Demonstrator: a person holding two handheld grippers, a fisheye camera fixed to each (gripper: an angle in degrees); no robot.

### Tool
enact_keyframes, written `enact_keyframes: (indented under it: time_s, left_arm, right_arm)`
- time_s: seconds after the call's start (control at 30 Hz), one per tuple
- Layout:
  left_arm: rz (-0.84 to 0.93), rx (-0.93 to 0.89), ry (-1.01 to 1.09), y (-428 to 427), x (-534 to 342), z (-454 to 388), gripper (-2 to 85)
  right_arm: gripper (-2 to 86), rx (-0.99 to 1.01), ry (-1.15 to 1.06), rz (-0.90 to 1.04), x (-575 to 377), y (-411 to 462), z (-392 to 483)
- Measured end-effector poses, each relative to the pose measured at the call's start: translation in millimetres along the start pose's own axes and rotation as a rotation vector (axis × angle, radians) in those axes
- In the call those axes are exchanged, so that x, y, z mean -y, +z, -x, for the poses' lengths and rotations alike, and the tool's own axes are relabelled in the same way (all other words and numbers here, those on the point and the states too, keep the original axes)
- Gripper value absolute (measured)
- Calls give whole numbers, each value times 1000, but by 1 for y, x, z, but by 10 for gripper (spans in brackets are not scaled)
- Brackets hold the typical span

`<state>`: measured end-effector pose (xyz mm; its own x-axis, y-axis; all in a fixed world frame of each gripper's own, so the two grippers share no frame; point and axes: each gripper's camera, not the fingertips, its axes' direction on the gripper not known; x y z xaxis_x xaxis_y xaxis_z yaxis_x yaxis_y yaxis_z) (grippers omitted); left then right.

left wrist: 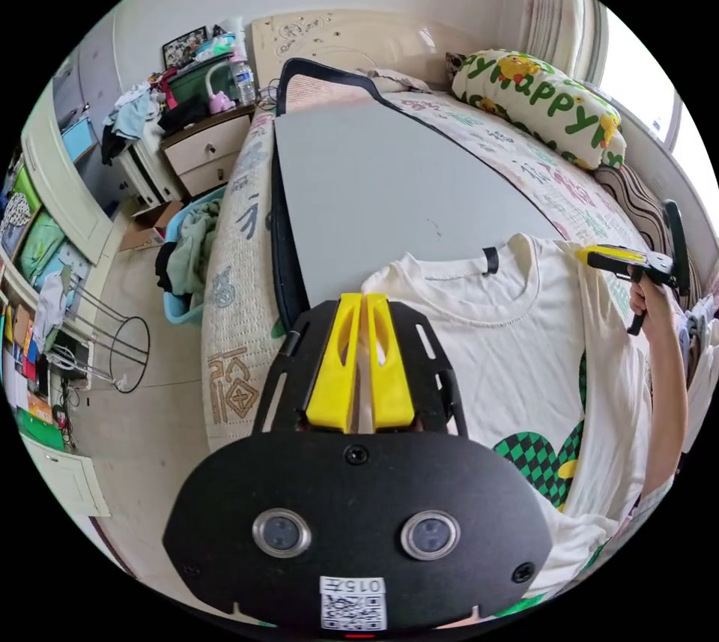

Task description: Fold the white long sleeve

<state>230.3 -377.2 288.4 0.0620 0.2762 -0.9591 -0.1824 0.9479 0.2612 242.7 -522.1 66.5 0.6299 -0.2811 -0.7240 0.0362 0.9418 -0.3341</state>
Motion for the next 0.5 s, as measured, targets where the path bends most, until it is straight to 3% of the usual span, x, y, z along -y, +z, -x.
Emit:
enact_keyframes:
  time_s: [0.3, 0.5]
  left_arm:
    - [-322, -17, 138, -132, -92, -43, 3]
    - [-477, -179, 274, -271, -248, -67, 4]
  right_arm:
    - [-4, 76, -76, -229, -78, -114, 12]
    - [-4, 229, -236, -350, -204, -236, 30]
